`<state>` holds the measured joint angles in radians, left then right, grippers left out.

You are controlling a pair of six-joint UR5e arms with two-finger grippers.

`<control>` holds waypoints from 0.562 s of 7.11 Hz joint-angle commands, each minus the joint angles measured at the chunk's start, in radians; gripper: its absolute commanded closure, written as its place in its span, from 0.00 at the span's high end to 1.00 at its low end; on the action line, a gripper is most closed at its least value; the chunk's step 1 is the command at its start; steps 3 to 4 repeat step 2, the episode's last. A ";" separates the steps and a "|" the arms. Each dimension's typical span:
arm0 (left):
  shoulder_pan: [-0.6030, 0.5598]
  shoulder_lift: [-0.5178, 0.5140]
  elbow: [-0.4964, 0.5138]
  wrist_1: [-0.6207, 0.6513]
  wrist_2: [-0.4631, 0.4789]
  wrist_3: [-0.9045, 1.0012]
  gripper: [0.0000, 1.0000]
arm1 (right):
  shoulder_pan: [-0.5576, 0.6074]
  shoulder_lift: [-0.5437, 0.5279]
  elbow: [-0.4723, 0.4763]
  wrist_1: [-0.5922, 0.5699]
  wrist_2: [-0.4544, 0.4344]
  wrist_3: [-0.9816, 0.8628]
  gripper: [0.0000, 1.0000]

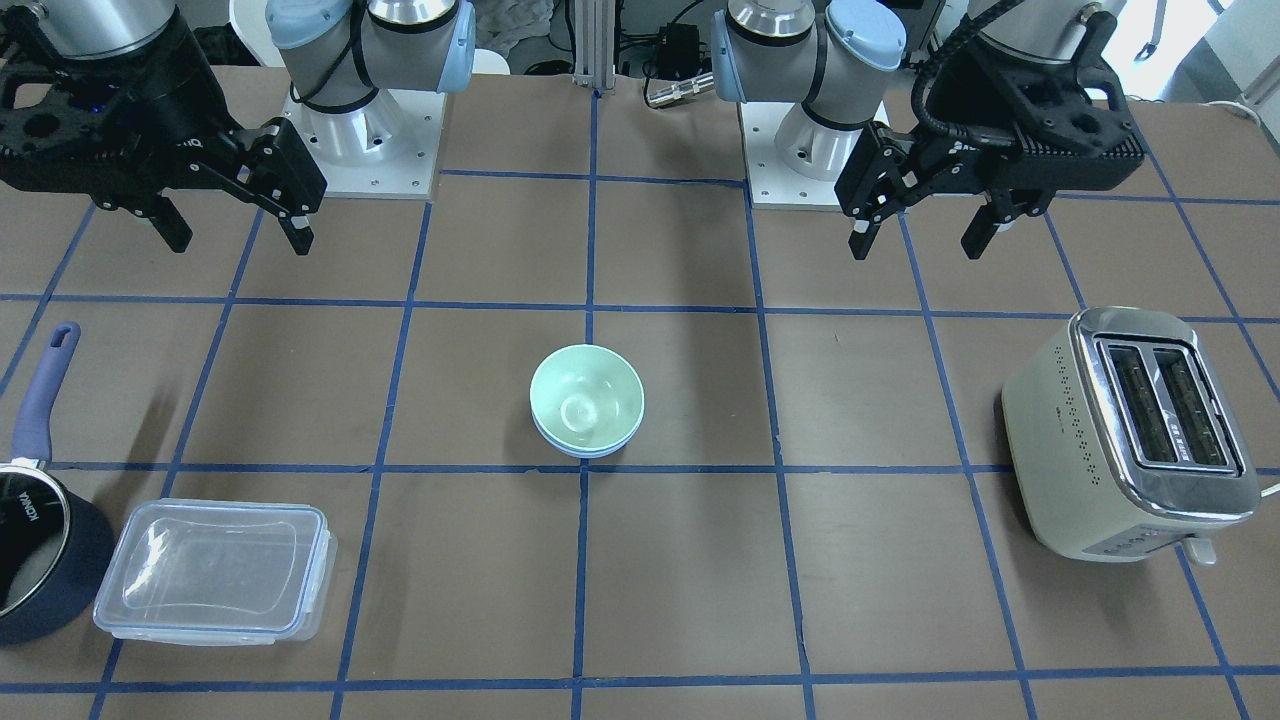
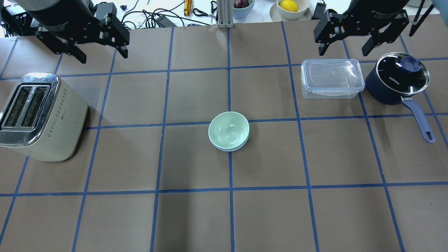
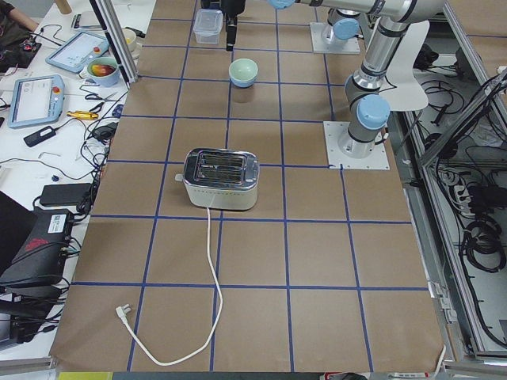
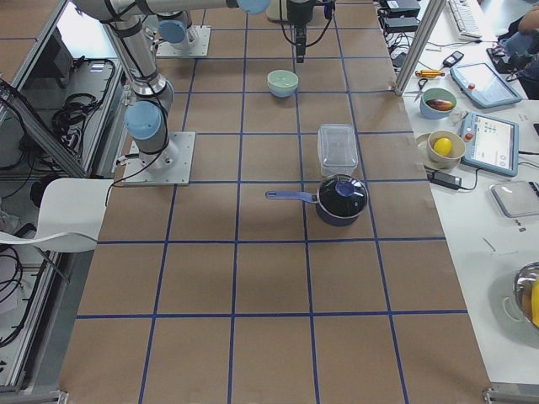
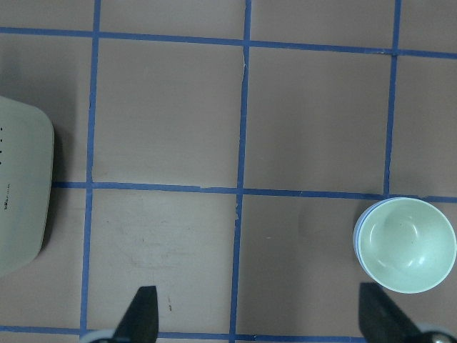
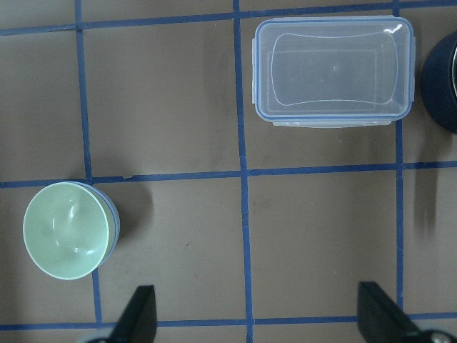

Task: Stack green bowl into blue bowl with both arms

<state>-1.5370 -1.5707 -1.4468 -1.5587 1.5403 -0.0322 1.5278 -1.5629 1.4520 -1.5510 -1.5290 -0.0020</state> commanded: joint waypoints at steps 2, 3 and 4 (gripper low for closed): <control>0.000 -0.002 0.002 0.000 0.000 0.000 1.00 | 0.000 0.001 -0.001 -0.001 0.001 -0.001 1.00; 0.000 -0.002 0.002 0.000 0.000 0.000 1.00 | 0.000 0.001 -0.001 -0.001 0.001 -0.001 1.00; 0.000 -0.002 0.002 0.000 0.000 0.000 1.00 | 0.000 0.001 -0.001 -0.001 0.001 -0.001 1.00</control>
